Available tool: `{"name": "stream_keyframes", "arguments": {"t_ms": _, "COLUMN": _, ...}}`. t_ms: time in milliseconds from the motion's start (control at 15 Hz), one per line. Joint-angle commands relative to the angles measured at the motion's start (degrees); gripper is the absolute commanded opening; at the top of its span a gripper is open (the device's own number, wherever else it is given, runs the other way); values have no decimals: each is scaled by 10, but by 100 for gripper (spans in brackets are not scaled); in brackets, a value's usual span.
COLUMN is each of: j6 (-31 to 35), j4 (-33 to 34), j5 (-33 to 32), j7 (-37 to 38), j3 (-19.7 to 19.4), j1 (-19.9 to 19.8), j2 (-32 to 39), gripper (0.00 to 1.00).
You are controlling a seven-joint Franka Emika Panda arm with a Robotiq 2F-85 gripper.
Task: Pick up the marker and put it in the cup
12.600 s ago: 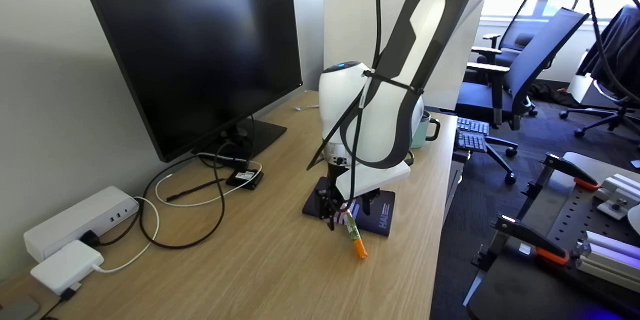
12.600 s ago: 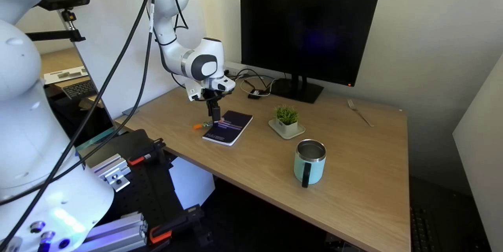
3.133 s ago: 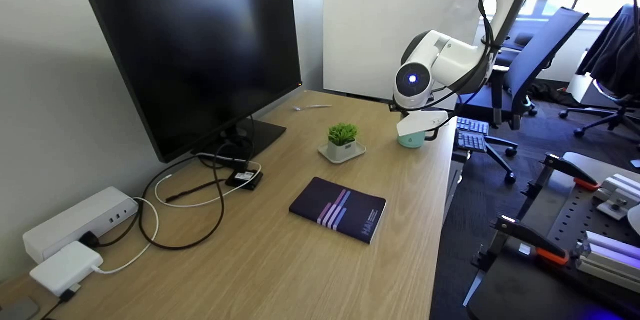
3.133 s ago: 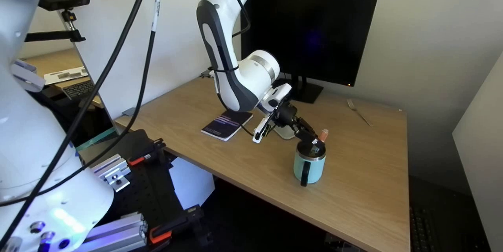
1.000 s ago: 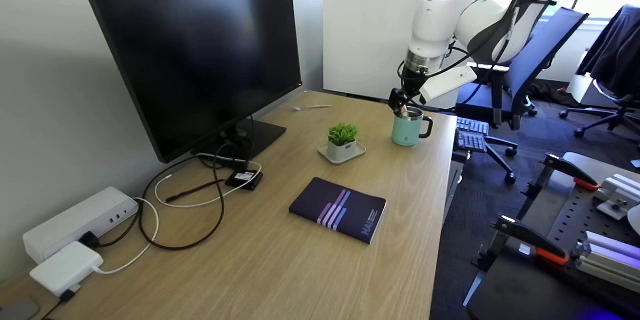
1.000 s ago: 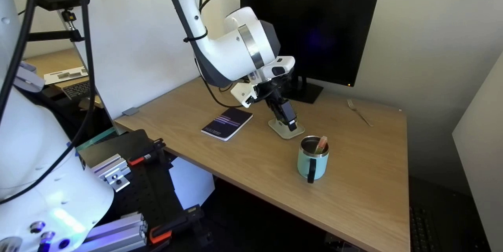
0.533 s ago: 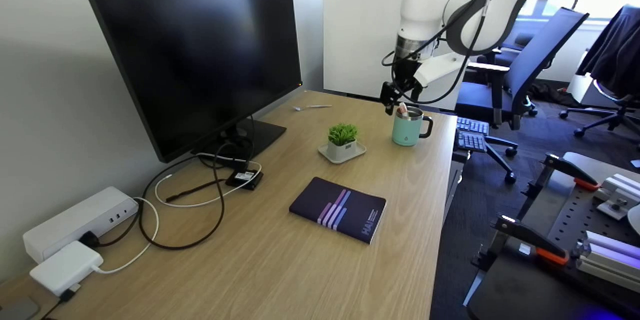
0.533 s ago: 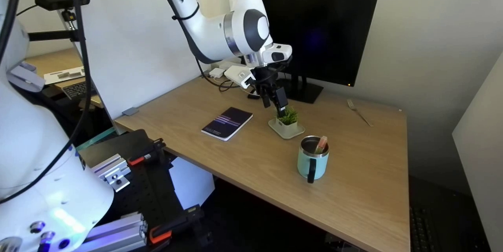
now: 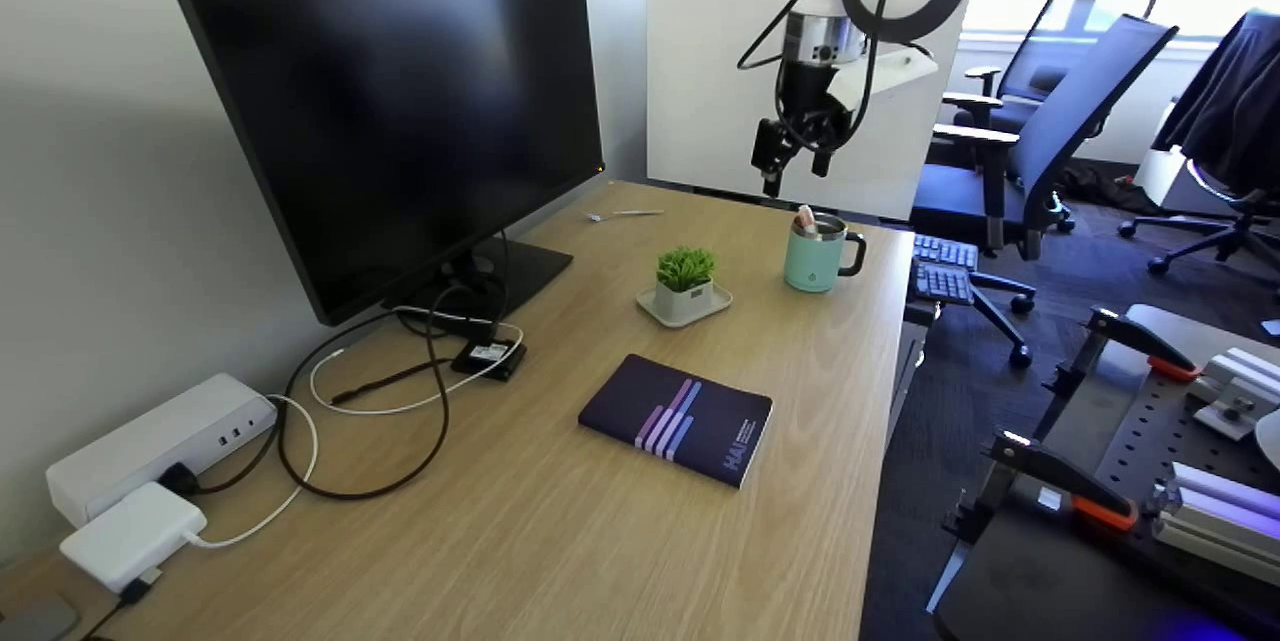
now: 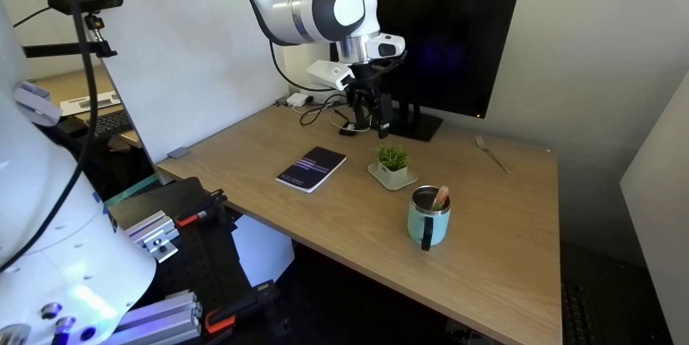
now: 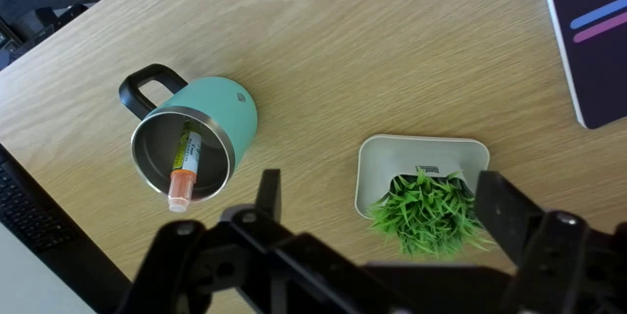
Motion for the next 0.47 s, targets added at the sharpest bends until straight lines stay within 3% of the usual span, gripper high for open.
{"name": "stream_keyframes", "arguments": {"t_ms": 0, "j6": -51, "j4": 4, "j5": 70, "j7": -77, "j3": -13, "j1": 12, "j2": -22, "gripper": 100}}
{"name": "stream_keyframes", "arguments": {"t_ms": 67, "j6": -22, "j4": 1, "j5": 50, "j7": -48, "j3": -26, "j1": 25, "j2": -12, "gripper": 100}}
{"name": "stream_keyframes", "arguments": {"t_ms": 400, "j6": -37, "j4": 2, "j5": 63, "j7": -65, "j3": -25, "j1": 24, "j2": -18, "gripper": 100}}
